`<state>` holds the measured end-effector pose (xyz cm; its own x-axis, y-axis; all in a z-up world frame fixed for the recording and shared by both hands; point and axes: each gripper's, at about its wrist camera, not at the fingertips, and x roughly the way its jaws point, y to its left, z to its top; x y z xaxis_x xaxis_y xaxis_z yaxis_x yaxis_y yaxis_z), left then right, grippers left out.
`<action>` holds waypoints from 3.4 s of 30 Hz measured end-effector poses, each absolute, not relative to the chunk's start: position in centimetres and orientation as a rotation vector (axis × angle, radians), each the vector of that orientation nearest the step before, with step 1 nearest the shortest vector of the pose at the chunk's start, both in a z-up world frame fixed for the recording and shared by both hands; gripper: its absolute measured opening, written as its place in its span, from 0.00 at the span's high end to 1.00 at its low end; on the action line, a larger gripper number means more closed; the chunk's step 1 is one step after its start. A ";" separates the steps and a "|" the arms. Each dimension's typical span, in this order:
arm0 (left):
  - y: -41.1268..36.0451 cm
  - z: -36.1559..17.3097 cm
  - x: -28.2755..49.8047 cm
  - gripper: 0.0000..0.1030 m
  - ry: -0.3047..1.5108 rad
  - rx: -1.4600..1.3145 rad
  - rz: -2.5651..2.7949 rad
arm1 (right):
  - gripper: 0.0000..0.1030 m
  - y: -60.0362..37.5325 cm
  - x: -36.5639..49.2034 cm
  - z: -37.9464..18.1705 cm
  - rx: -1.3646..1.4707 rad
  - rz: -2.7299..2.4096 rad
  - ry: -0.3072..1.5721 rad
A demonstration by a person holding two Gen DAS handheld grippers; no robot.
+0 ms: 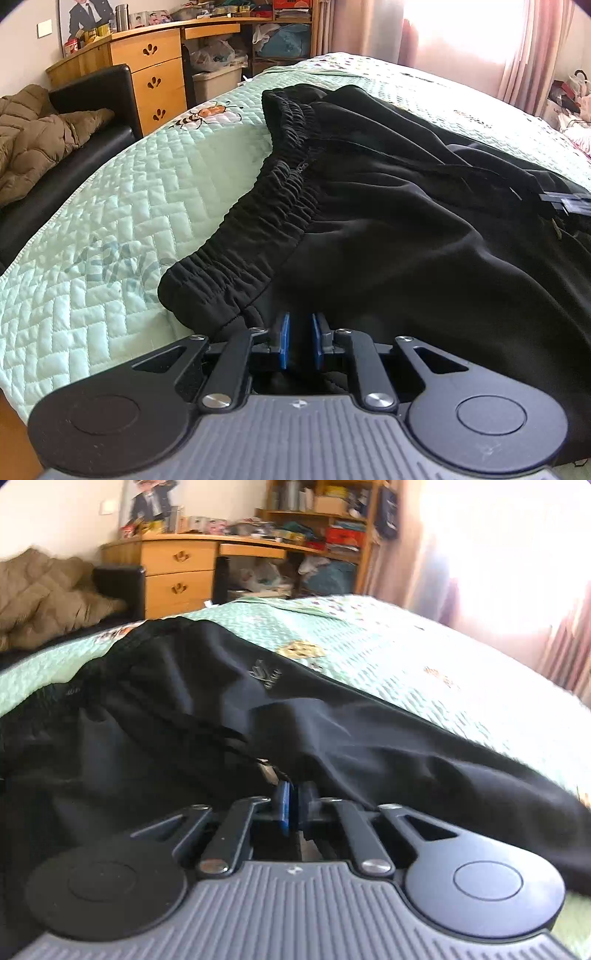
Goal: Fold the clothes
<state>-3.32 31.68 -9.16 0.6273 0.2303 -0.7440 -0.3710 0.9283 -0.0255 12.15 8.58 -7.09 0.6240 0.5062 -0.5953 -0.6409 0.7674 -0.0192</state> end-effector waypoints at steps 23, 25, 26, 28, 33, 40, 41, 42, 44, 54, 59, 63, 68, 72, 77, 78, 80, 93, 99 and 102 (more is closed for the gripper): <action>18.3 -5.0 -6.8 0.34 0.791 0.003 0.373 | 0.40 -35.5 -5.2 -10.4 0.667 0.085 0.654; 16.4 -4.9 -6.8 0.33 0.794 0.037 0.348 | 0.40 -37.6 -6.0 -10.0 0.663 0.065 0.593; 15.6 -4.9 -6.6 0.33 0.797 0.049 0.341 | 0.40 -38.5 -6.3 -9.7 0.650 0.058 0.561; 14.1 -4.8 -6.3 0.33 0.805 0.074 0.328 | 0.38 -40.5 -6.6 -9.0 0.607 0.036 0.513; 10.3 -4.8 -5.5 0.32 0.822 0.137 0.294 | 0.36 -44.5 -5.3 -7.9 0.504 -0.014 0.453; 3.4 -5.8 -3.1 0.27 0.863 0.241 0.217 | 0.36 -50.1 -2.1 -8.3 0.472 0.013 0.460; 2.5 -5.9 -2.8 0.27 0.869 0.250 0.205 | 0.36 -50.8 -1.6 -8.4 0.484 0.032 0.474; 1.7 -6.0 -2.5 0.27 0.870 0.254 0.192 | 0.36 -51.4 -1.1 -8.6 0.495 0.050 0.488; 0.3 -6.1 -1.9 0.26 0.865 0.264 0.169 | 0.36 -52.8 0.0 -9.0 0.519 0.088 0.515; -4.9 -6.8 1.6 0.20 0.824 0.280 0.079 | 0.50 -55.4 4.8 -10.7 0.641 0.381 0.667; -8.0 -8.3 4.3 0.20 0.807 0.381 0.050 | 0.81 -54.6 6.6 -11.2 0.602 0.378 0.661; -9.9 -9.8 6.1 0.23 0.806 0.458 0.038 | 0.93 -54.3 7.7 -10.7 0.584 0.305 0.610; -10.5 -9.5 9.0 0.23 0.811 0.422 0.073 | 0.93 -54.6 9.9 -11.0 0.663 0.186 0.556; -10.3 -9.5 11.1 0.23 0.846 0.388 0.088 | 0.92 -55.1 10.8 -13.1 0.728 0.102 0.598; -9.9 -9.9 12.6 0.22 0.860 0.351 0.096 | 0.79 -56.0 8.5 -13.3 0.788 0.038 0.550; -9.9 -10.0 12.8 0.22 0.859 0.347 0.097 | 0.72 -56.4 7.8 -13.1 0.803 0.015 0.535; -9.8 -10.1 13.1 0.21 0.857 0.339 0.100 | 0.69 -56.7 6.2 -12.0 0.779 -0.045 0.499; -9.0 -10.9 15.5 0.06 0.877 0.270 0.118 | 0.42 -36.5 3.1 -5.9 0.054 0.452 0.455; -5.6 -9.3 15.3 0.29 0.885 0.064 0.082 | 0.71 -26.3 5.0 -8.9 -0.026 0.747 0.689; -3.9 -7.2 11.5 0.38 0.799 -0.008 0.101 | 0.73 -23.9 6.2 -10.0 -0.054 0.775 0.742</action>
<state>11.49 -3.87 -7.22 0.6930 0.0878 -0.7156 -0.0937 0.9951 0.0313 6.16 -23.85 -9.98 0.4777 0.6164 -0.6259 -0.6528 0.7259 0.2167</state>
